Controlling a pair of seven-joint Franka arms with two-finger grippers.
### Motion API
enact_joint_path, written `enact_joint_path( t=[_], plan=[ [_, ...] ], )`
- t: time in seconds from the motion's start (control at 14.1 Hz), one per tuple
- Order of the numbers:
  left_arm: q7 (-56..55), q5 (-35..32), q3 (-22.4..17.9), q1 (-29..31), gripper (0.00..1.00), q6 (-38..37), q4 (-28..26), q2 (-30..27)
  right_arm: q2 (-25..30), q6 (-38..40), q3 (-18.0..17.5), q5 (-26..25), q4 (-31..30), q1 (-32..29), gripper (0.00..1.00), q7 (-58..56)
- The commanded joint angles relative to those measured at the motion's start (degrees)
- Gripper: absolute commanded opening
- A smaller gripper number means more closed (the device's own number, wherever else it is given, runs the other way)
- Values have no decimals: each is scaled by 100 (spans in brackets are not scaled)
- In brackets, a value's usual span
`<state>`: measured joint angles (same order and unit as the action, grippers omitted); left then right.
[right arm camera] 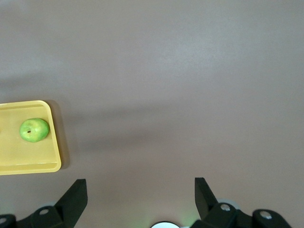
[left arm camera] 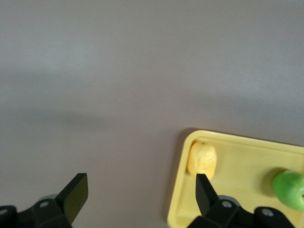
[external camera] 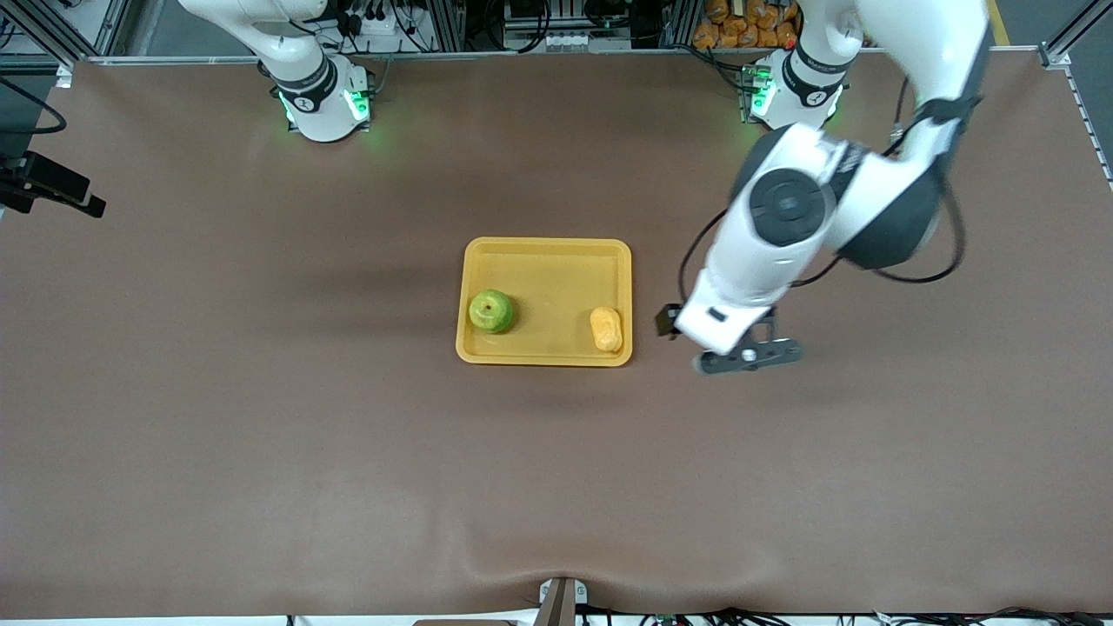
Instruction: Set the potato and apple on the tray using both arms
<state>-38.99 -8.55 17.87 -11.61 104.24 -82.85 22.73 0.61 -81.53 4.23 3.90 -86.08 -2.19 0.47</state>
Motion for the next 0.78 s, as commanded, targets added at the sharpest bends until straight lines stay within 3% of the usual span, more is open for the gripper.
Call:
enact_joint_path(
  t=[0.0,0.42,0.71],
  plan=[
    [198,205,41,439,100,-534,-161,-627,-52,-46,-54,24,109,-53,100,-38],
    [637,108,-29,1046,100,-1695,-222,-1515,-70,-64,-54,-143,100,-53,100,-38],
    [1093,126,-29,1328,100,-1687,-231,-1885,-52,-21,-63,-266,100,-36,100,-38]
  ],
)
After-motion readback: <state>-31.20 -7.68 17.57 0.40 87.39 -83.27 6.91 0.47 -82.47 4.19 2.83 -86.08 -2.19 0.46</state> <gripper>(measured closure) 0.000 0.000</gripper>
